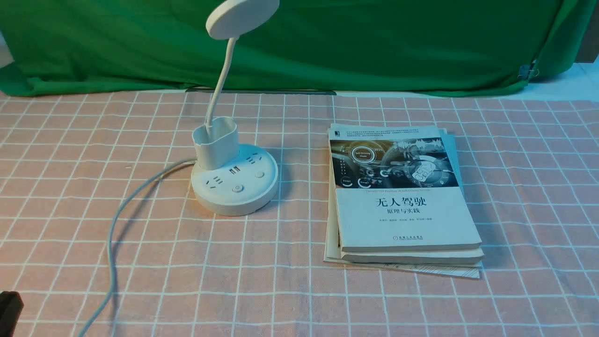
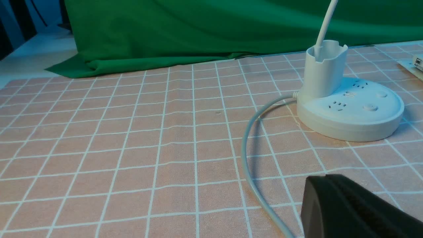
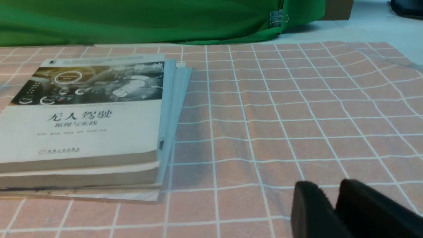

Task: Turn on the table lamp on the pink coffee tablecloth with your hand.
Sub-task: 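Press the power button on the lamp base to turn the lamp on with the left gripper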

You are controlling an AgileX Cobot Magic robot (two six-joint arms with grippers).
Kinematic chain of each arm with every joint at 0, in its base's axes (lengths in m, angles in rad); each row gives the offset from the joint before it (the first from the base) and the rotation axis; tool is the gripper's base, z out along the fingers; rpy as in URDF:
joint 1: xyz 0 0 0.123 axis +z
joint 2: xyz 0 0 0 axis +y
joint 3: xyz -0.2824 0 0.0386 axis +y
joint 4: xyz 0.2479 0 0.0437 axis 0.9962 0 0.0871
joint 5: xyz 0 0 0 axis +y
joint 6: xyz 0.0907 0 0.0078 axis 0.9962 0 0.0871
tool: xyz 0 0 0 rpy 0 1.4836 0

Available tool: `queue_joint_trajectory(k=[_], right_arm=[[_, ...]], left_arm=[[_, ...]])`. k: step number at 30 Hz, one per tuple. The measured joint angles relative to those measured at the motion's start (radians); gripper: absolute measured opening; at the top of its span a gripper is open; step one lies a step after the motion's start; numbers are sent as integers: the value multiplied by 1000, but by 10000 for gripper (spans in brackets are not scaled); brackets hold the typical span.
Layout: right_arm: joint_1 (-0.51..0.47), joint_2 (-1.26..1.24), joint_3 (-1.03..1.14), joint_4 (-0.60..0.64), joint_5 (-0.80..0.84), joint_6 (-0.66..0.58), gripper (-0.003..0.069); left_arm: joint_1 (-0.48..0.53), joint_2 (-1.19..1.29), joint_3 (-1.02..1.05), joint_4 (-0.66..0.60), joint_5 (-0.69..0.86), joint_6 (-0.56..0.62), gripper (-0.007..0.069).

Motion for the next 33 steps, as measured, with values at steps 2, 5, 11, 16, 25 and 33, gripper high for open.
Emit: queue_joint_trajectory(k=[2,5,11,16,25,33], right_arm=[[0,0,0,0,0,0,184],[0,0,0,0,0,0,184],[0,0,0,0,0,0,184],[0,0,0,0,0,0,184],[0,0,0,0,-1,0,184],[0,0,0,0,-1,0,184]], left_arm=[[0,0,0,0,0,0,1],[0,0,0,0,0,0,1],[0,0,0,0,0,0,1],[0,0,0,0,0,0,1],[0,0,0,0,0,0,1],[0,0,0,-11,-131,-21,1]])
